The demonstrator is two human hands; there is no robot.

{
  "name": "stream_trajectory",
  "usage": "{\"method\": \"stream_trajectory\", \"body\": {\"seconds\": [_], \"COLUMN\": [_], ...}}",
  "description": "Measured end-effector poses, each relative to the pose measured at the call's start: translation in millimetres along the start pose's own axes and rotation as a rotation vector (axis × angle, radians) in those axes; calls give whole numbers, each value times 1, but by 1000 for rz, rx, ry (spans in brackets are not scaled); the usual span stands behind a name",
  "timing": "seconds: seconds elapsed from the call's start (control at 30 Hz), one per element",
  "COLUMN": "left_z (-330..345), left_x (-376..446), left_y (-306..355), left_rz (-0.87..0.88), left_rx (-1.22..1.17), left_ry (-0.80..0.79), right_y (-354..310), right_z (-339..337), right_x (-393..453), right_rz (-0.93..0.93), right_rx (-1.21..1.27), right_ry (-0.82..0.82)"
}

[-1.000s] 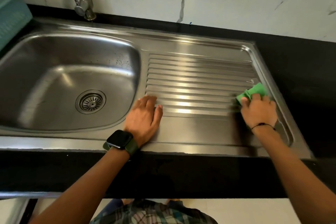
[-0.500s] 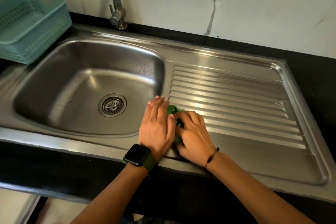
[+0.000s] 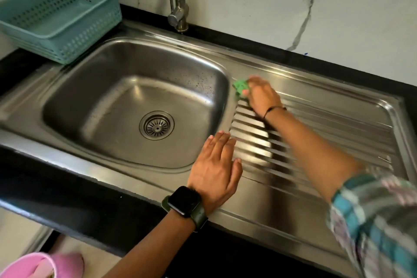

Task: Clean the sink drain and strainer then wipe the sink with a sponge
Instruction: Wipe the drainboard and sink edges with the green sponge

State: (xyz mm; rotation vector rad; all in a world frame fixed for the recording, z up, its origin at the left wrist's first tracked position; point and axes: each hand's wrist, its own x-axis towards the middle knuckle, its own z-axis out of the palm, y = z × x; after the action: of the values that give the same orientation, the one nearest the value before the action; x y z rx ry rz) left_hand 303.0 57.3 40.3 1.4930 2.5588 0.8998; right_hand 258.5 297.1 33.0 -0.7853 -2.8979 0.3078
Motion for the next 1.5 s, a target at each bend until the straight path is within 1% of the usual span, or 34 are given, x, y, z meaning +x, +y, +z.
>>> {"method": "stream_trajectory", "body": {"seconds": [0.13, 0.23, 0.4, 0.47, 0.53, 0.63, 0.7, 0.8, 0.9, 1.0, 1.13, 1.2, 1.27, 1.37, 1.43, 1.5], "left_z": [3, 4, 1, 1, 1, 1, 2, 4, 4, 4, 3, 3, 4, 5, 6, 7], "left_x": [1, 2, 3, 3, 4, 3, 3, 2, 2, 3, 2, 2, 3, 3, 4, 4], "left_y": [-2, -2, 1, 2, 3, 2, 1, 0, 1, 0, 1, 1, 1, 2, 2, 1], "left_rz": [-28, -29, -5, 18, 33, 43, 51, 40, 34, 23, 23, 8, -3, 9, 16, 19], "left_rx": [2, 6, 20, 41, 38, 44, 55, 61, 52, 31, 26, 18, 12, 23, 18, 10], "left_ry": [-55, -66, -57, -44, -49, -57, -69, -93, -118, -118, -107, -114, -118, -118, -120, -112], "right_y": [21, 14, -9, -19, -23, -22, -22, -17, 15, 70, 166, 193, 194, 164, 130, 90], "right_z": [-7, -5, -7, -7, -5, -8, -13, -15, -19, -32, -66, -76, -72, -54, -40, -27], "right_x": [38, 23, -61, -97, -122, -119, -93, -46, -35, -64, -127, -148, -148, -126, -107, -87], "right_rz": [163, 151, 3, -120, -276, -442, -461, -324, -195, -109, 244, 387, 448, 466, 415, 325], "right_rx": [-41, -20, 96, 124, 54, -58, -86, -144, -183, -153, -212, -199, -148, -68, -17, 6], "right_ry": [63, 35, 28, -6, 18, 64, 48, -14, 20, 67, 37, 43, 97, 166, 193, 201]}}
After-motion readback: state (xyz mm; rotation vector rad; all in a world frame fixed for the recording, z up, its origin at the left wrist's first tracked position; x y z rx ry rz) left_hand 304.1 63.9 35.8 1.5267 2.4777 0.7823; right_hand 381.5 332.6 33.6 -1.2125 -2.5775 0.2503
